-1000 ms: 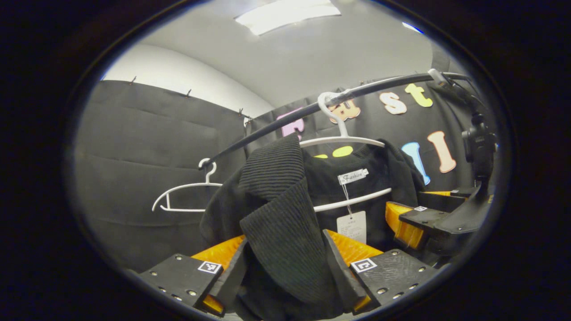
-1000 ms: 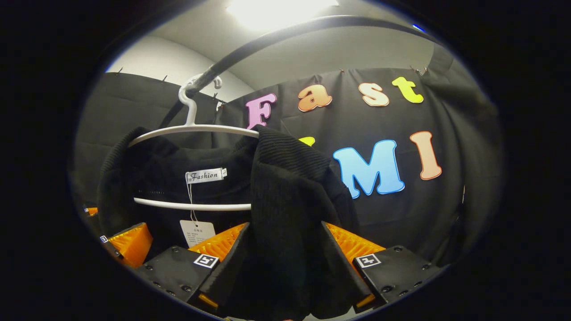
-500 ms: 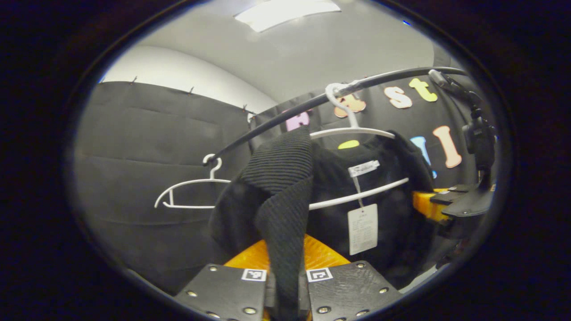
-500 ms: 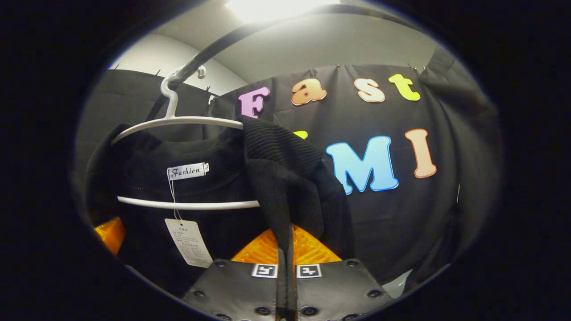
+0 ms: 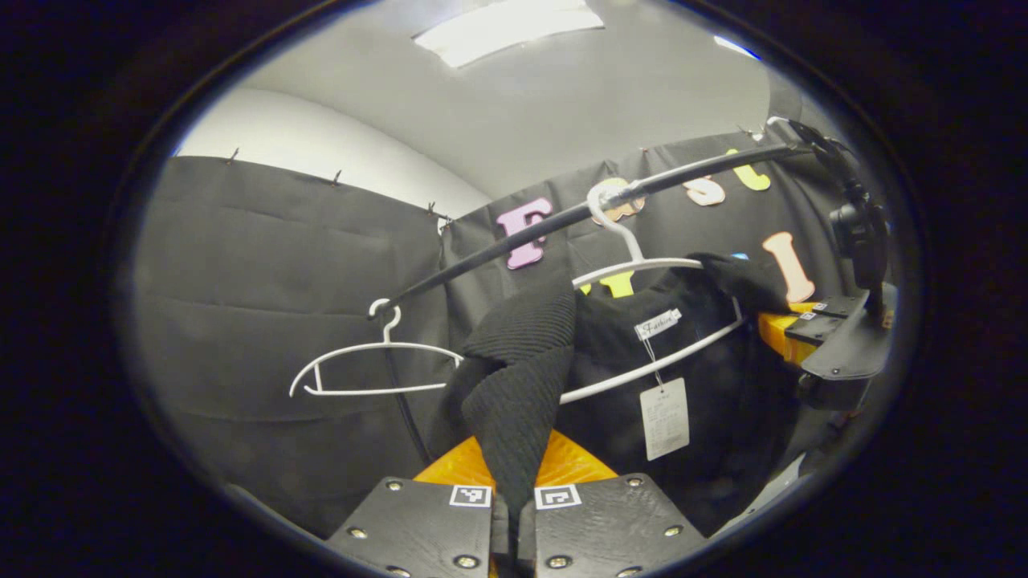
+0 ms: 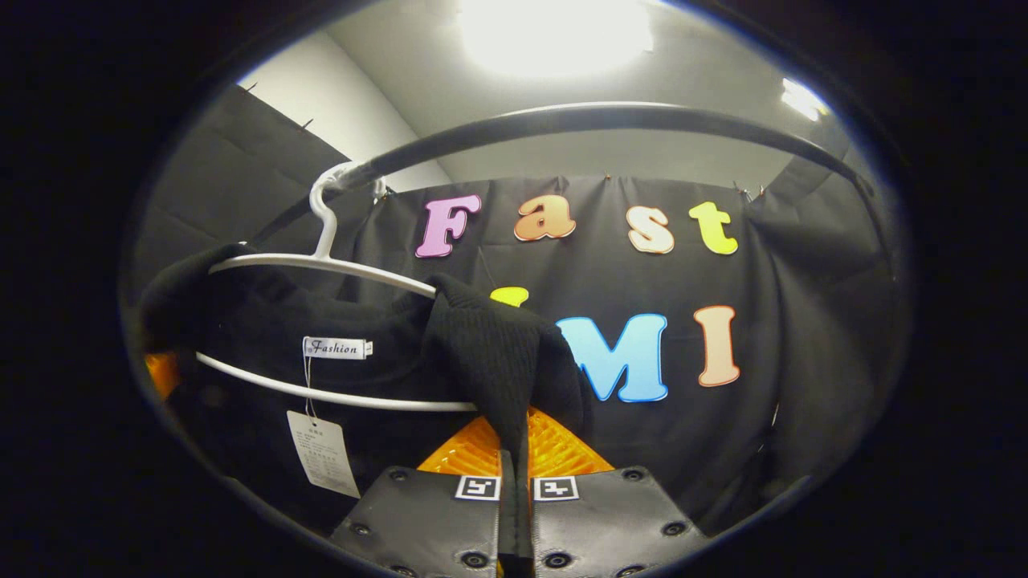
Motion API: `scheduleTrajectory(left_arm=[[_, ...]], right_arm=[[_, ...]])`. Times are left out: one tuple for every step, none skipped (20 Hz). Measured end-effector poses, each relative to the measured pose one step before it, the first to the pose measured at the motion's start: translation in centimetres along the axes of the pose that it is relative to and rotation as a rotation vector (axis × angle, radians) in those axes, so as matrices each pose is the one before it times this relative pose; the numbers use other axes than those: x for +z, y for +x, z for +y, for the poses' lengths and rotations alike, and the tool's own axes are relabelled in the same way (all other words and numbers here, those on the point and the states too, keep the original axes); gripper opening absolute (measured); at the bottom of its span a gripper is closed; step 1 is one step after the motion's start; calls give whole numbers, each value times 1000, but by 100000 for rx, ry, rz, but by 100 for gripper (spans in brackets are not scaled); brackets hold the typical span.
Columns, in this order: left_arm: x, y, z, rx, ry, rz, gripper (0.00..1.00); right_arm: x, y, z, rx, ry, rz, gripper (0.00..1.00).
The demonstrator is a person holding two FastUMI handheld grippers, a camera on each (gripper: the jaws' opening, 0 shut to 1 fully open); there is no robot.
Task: Grasp the clothes on the hanger with both hands and then place them into the laundry hamper below.
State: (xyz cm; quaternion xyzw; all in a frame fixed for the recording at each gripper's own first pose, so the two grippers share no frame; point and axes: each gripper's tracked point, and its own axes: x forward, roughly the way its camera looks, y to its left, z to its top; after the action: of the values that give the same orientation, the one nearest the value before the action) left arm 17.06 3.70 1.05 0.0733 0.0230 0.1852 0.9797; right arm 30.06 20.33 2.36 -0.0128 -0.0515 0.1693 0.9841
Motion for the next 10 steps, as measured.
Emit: scheduleTrajectory(left_arm=[[465,-288,422,127,-242,-478,5],[361,-287,489,336,-180,-501,4],[275,-41,613,818,329,-334,4],[175,-17,597,747,327,-352,4],[228,58,496,596,142,-227,4],[174,-54,328,568,295,-475,4],[354,-5,209,-254,651,-815,4],[435,6,432,583,1160,-1435,4],[460,134,515,564,1194,-1259,4],[215,115,466,486,1029,-819,4]], right_arm=[[478,-98,-570,-1500,-1298,-1425,1],[452,-48,-573,-1542,-1101,-1485,1],[460,-35,-750,-1620,-894,-1653,1],[361,30,-604,-1587,-1093,-1165,1],[256,114,-620,-1403,-1025,-1410,1],[186,212,-551,-1300,-1360,-1200,1],[58,113,-626,-1327,-1856,-1041,1],[187,219,-483,-1422,-1576,-1496,1],[262,238,-357,-1002,-848,-1312,1],[243,193,-261,-1175,-170,-1373,3]])
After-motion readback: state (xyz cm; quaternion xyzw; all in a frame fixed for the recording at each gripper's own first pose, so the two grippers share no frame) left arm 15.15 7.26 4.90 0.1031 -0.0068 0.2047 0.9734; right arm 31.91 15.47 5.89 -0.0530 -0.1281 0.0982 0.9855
